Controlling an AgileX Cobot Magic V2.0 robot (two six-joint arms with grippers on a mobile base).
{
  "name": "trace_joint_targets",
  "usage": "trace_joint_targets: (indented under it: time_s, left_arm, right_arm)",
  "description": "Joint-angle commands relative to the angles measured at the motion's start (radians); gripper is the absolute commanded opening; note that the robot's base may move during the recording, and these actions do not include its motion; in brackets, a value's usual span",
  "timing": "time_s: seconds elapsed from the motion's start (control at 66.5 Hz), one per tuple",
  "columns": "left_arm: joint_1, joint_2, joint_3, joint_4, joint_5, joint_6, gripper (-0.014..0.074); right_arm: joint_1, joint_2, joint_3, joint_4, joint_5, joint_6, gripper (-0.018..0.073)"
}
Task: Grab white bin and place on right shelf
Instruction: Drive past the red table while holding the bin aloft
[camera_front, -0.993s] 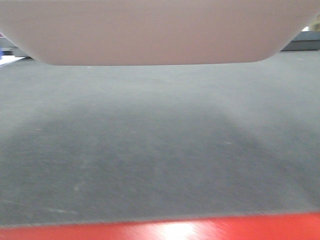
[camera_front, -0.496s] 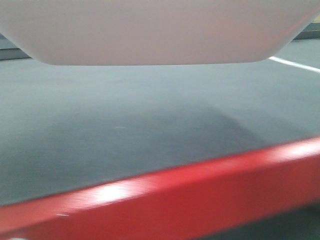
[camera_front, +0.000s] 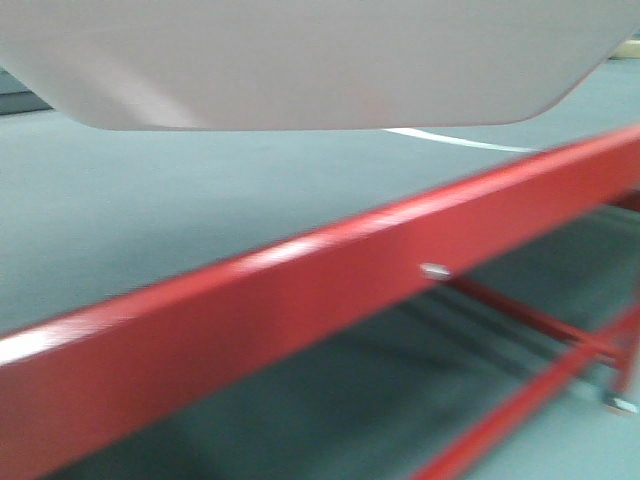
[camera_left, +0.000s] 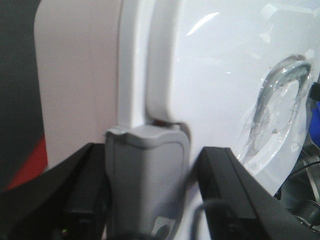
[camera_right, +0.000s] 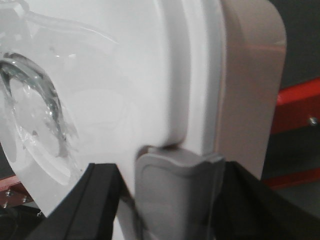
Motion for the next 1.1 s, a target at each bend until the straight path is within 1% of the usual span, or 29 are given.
trace_joint_targets:
  time_s: [0.0, 1.083]
  left_arm:
    - [-0.017, -0.020, -0.033, -0.191, 0.052, 0.011, 0.0211]
    - [-0.017, -0.020, -0.033, -0.191, 0.052, 0.011, 0.0211]
  right_arm:
    - [0.013, -0.016, -0.035, 0.179, 0.105, -0.008, 0.0429]
    - [0.013, -0.016, -0.035, 0.179, 0.105, -0.008, 0.0429]
